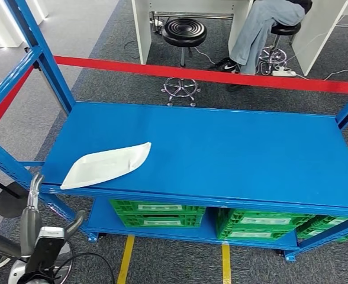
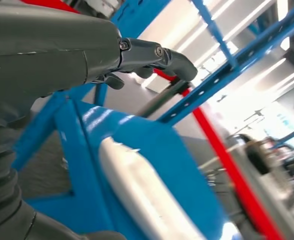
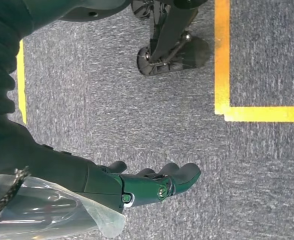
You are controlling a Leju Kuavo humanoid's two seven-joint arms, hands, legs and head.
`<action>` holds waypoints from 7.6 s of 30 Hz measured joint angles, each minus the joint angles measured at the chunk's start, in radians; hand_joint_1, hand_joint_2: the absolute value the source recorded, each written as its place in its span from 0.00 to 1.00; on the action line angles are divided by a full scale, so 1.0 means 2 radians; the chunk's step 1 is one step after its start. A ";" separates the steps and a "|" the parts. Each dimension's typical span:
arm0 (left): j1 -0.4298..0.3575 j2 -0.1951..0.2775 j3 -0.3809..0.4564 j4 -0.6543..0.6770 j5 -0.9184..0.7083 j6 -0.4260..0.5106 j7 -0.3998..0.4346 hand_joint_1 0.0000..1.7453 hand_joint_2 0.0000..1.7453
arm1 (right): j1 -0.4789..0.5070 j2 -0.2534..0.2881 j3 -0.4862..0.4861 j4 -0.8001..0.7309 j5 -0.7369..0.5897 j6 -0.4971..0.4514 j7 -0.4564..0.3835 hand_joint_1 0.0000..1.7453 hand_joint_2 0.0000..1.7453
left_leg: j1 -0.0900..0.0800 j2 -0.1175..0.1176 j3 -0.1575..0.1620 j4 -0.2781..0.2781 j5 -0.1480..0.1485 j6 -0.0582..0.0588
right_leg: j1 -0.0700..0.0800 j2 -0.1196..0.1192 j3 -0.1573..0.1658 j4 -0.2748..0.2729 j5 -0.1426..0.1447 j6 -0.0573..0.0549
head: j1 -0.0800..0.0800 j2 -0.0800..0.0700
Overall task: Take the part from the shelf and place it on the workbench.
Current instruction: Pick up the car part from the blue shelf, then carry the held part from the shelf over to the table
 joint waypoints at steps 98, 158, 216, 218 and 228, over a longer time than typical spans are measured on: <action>-0.247 0.059 -0.090 0.237 -0.275 -0.112 0.289 0.95 1.00 | -0.019 0.001 0.010 0.004 0.118 0.040 0.055 0.00 1.00 | 0.000 0.000 -0.001 0.001 0.001 0.001 | 0.000 0.000 -0.001 0.000 0.001 0.001 | 0.000 0.000; -0.057 0.020 -0.162 -0.019 -0.097 0.024 0.067 1.00 1.00 | -0.012 0.021 -0.022 0.004 0.147 -0.009 0.030 0.00 1.00 | -0.007 0.002 -0.025 -0.003 0.028 0.017 | 0.006 -0.002 0.033 0.005 -0.032 -0.001 | 0.003 0.000; -0.022 0.045 -0.218 -0.046 -0.018 0.091 0.033 1.00 1.00 | 0.022 0.056 -0.124 -0.054 0.162 0.090 0.004 0.00 1.00 | -0.007 -0.004 -0.015 -0.012 0.015 0.020 | 0.013 -0.004 -0.045 0.135 -0.053 -0.005 | 0.003 0.000; -0.023 0.045 -0.218 -0.046 -0.016 0.090 0.029 1.00 1.00 | 0.029 0.062 -0.130 -0.072 0.169 0.100 0.009 0.00 1.00 | -0.011 -0.005 -0.028 -0.011 0.027 0.019 | 0.018 -0.003 0.011 0.069 -0.035 -0.014 | 0.003 0.000; -0.025 0.046 -0.219 -0.046 -0.012 0.089 0.026 1.00 1.00 | 0.044 0.079 -0.144 -0.113 0.180 0.111 0.017 0.00 1.00 | -0.005 -0.005 -0.069 0.098 -0.049 -0.005 | 0.024 -0.011 0.046 -0.038 -0.019 -0.037 | 0.000 0.000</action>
